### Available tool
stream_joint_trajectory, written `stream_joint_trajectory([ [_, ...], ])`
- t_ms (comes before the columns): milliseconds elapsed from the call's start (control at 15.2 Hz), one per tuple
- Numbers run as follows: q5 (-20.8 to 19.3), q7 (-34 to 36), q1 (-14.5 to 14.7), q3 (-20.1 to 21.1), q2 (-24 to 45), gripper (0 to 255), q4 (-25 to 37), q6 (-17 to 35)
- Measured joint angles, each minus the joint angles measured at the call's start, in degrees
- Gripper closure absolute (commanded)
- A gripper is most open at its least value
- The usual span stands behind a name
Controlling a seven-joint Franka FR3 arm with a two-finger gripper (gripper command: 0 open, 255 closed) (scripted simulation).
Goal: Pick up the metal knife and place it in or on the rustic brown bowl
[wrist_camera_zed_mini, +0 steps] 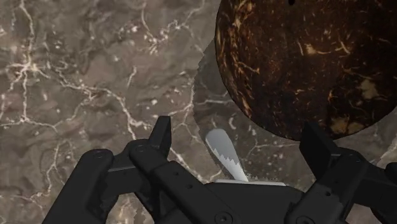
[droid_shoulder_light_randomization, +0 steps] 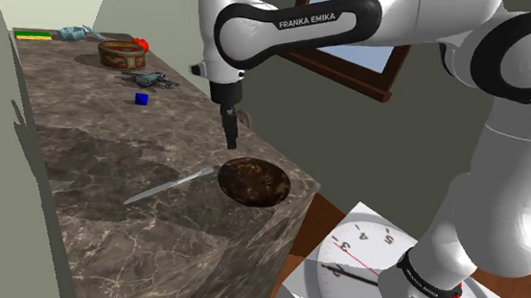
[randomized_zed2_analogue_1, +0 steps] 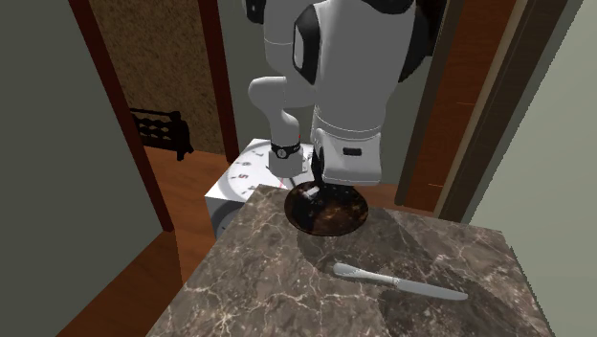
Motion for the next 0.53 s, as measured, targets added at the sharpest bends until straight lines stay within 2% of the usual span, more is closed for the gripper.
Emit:
stream_joint_trajectory([
  [528, -6.2, -6.2, 6.1, 3.2, 14.2, 0, 15.0, -1.2],
])
